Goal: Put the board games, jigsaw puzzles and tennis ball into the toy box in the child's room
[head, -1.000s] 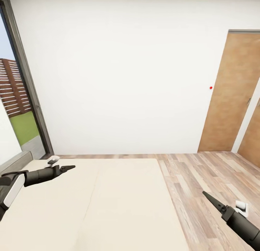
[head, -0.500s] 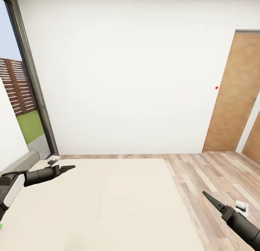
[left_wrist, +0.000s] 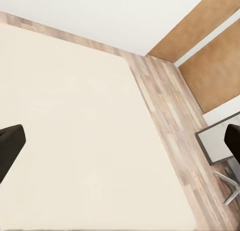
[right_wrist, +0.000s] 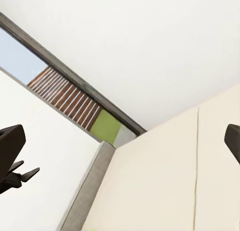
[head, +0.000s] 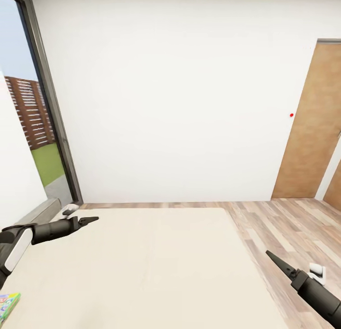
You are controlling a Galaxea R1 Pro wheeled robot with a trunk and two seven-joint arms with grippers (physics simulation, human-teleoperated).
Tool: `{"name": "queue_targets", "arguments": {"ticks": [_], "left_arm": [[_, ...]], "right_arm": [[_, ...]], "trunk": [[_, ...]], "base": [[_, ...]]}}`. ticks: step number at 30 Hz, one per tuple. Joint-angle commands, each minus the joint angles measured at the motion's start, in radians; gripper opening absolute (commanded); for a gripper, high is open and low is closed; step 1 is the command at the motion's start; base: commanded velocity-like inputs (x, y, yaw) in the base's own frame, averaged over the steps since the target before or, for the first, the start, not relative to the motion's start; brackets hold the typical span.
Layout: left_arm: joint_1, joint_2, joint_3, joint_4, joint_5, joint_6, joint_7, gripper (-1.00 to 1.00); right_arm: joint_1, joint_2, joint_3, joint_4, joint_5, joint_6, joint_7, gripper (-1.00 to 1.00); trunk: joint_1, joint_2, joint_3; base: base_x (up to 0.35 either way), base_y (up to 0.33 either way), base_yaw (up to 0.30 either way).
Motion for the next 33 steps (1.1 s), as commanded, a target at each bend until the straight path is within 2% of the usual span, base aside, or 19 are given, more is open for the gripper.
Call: {"name": "queue_targets", "arguments": {"ticks": [1, 33], "left_arm": [[0.000, 0.000, 0.001, 0.001, 0.002, 0.005, -0.002, 1.00], [0.000, 0.000, 0.001, 0.002, 0.002, 0.002, 0.000, 1.00]], "right_arm": [[0.000, 0.000, 0.000, -0.001, -0.004, 0.006, 0.000, 1.00], [0.000, 0.000, -0.002, -0.001, -0.003, 0.006, 0.000, 1.00]], "trunk": [[0.000, -0.001, 0.000], [0.000, -0.001, 0.000]], "base": [[0.000, 0.288, 0.000], [0.000, 0.288, 0.000]]}}
